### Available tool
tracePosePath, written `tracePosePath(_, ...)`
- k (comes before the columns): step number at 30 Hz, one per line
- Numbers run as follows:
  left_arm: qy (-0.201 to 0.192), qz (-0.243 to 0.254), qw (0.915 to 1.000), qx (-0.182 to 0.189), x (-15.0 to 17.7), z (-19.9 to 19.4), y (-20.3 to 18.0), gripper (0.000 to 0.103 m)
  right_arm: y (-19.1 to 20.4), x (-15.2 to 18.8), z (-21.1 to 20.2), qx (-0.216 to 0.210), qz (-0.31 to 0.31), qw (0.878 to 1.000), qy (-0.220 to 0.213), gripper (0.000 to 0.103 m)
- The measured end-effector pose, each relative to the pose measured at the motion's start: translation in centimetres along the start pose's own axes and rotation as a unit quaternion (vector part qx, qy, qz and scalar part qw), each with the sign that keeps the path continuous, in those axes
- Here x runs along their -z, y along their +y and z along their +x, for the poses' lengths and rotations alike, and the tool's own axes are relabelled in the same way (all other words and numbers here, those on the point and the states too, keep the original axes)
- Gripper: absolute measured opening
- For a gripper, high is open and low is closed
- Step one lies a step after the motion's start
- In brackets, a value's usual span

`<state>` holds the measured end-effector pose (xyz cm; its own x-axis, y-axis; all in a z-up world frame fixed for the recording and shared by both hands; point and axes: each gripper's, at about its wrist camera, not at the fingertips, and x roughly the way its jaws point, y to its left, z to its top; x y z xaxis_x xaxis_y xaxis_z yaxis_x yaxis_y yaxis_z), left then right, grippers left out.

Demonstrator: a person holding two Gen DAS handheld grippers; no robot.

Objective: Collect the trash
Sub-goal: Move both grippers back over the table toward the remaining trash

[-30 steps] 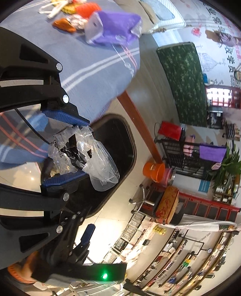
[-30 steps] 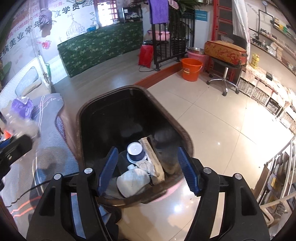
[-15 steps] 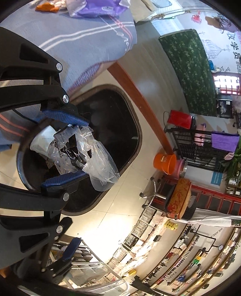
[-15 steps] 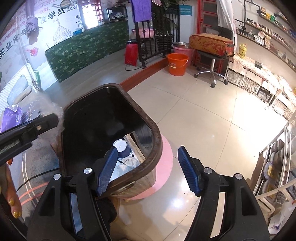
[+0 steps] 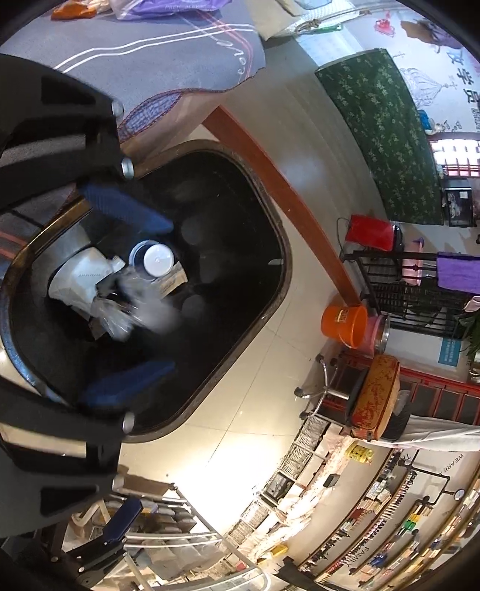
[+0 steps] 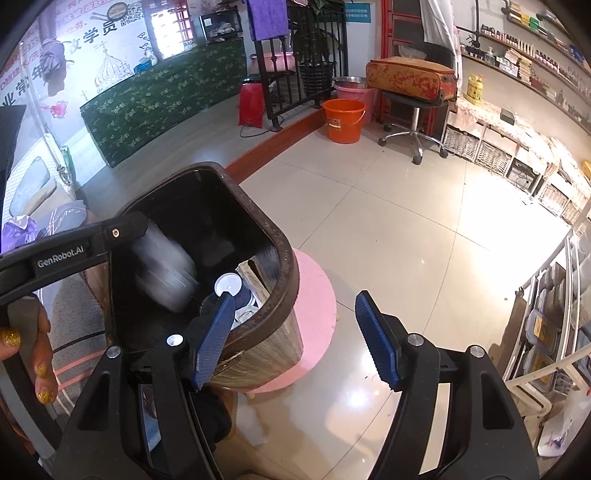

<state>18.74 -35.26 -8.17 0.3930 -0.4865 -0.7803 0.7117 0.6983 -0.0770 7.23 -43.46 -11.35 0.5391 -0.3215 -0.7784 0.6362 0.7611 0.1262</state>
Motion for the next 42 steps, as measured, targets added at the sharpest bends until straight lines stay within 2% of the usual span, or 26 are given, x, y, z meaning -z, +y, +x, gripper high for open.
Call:
tracePosePath(7, -0.005, 0.004, 1.0, 0.003, 0.5, -0.4, 0.1, 0.082, 0.7, 0.0, -0.1, -0.001, -0.002, 1.0, 0.0, 0.068)
tracePosePath(13, -0.017, -0.009, 0.9998, 0.0, 0.8, -1.7, 0.9, 0.082, 1.1, -0.1, -0.3, -0.007, -0.008, 1.0, -0.004, 0.069)
tracePosePath(17, -0.034, -0.015, 0.999, -0.026, 1.5, -3.1, 2.0, 0.084, 1.8, 0.0, -0.5, -0.012, -0.014, 1.0, -0.008, 0.072)
tracePosePath(25, -0.064, -0.065, 0.9928, -0.077, 4.5, -7.0, 6.5, 0.086, 5.3, -0.1, -0.9, -0.042, -0.045, 0.998, -0.009, 0.072)
tracePosePath(32, -0.076, -0.128, 0.9814, -0.121, 7.3, -10.4, 11.2, 0.086, 9.7, 0.3, -1.7, -0.083, -0.086, 0.993, -0.009, 0.072)
tracePosePath(35, -0.082, -0.164, 0.9731, -0.139, 8.7, -12.0, 13.5, 0.086, 11.8, 0.6, -2.0, -0.1, -0.11, 0.989, -0.007, 0.072)
tracePosePath(42, -0.081, -0.221, 0.9496, -0.207, 12.4, -15.2, 18.3, 0.086, 16.8, 1.7, -3.2, -0.139, -0.16, 0.977, -0.007, 0.072)
